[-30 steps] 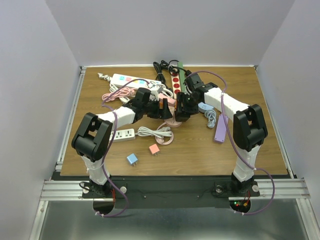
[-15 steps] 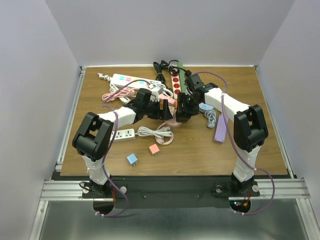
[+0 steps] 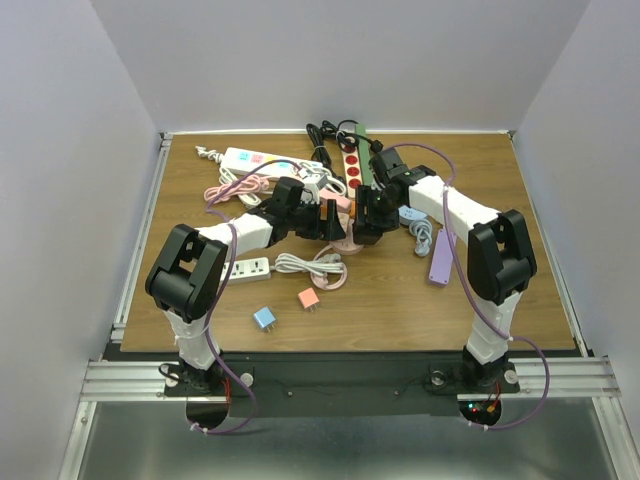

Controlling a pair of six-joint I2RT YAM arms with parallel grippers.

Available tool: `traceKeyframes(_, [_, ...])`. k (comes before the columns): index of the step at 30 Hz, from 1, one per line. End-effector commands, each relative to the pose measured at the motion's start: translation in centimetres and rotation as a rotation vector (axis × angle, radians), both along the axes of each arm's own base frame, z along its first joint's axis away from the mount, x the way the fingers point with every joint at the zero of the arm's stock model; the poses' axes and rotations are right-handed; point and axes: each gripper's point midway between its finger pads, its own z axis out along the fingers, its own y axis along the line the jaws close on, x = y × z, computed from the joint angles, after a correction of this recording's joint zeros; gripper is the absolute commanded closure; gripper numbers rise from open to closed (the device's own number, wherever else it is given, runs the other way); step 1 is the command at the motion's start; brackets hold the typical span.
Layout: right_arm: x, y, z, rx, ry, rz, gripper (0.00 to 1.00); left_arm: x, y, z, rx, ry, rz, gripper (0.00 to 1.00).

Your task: Insert the plug

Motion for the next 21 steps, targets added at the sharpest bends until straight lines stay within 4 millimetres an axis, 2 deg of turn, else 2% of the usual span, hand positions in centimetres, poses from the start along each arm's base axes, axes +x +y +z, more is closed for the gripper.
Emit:
traceKeyframes(1, [0.3, 1.0, 2.4, 0.013, -0.05, 0.007, 1.0, 1.0, -0.8, 2.1, -0.021, -0.062, -0.013, 0.12])
traceKeyframes(8, [-0.1, 1.8, 2.0, 0.015, -0.049, 0.016, 1.0, 0.9, -0.7, 2.0, -0.019, -0.06, -0.015, 0.12])
traceKeyframes(21, [1.7, 0.7, 2.2, -0.05, -0.106, -0.038, 1.0, 0.9, -0.6, 2.3, -0.014, -0.069, -0.014, 0.12])
